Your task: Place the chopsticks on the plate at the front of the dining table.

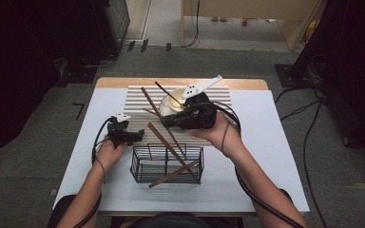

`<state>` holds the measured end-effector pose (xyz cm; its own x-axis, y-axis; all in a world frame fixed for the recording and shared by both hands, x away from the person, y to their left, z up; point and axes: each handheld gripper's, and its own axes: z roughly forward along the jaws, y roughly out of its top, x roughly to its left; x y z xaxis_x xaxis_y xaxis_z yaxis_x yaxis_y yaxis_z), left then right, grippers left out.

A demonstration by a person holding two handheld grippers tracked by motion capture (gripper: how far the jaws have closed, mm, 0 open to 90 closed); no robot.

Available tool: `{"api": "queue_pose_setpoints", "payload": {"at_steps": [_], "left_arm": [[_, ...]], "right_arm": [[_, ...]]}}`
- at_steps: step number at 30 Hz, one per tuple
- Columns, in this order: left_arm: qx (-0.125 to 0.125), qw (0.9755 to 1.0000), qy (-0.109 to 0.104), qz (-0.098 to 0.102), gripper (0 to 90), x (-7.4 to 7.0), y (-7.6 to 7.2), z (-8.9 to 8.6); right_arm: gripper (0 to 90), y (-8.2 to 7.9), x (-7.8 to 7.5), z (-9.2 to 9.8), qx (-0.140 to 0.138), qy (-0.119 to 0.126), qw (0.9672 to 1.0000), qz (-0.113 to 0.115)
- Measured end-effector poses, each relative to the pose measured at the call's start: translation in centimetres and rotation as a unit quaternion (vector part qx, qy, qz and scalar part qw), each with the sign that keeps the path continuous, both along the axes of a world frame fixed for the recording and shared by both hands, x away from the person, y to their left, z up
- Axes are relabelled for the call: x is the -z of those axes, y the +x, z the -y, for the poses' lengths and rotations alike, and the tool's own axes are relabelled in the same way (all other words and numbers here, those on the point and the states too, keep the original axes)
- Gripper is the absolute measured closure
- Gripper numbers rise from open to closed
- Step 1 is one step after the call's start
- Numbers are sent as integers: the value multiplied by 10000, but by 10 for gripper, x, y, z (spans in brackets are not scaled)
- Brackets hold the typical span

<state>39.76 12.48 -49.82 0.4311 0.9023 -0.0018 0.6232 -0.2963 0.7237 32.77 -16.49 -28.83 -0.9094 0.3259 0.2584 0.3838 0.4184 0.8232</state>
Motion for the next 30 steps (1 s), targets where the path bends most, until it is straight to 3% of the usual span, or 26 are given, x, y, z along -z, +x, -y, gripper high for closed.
{"api": "queue_pose_setpoints", "payload": {"at_steps": [17,24,30], "left_arm": [[-9,10000,9,12,91,0,0,0],[-11,10000,12,14,91,0,0,1],[-9,10000,11,8,90,0,0,0]], "right_arm": [[856,8,-30,-3,38,-409,9991,134],[856,14,-45,-1,157,-684,9972,270],[856,21,-48,0,246,-948,9947,303]]}}
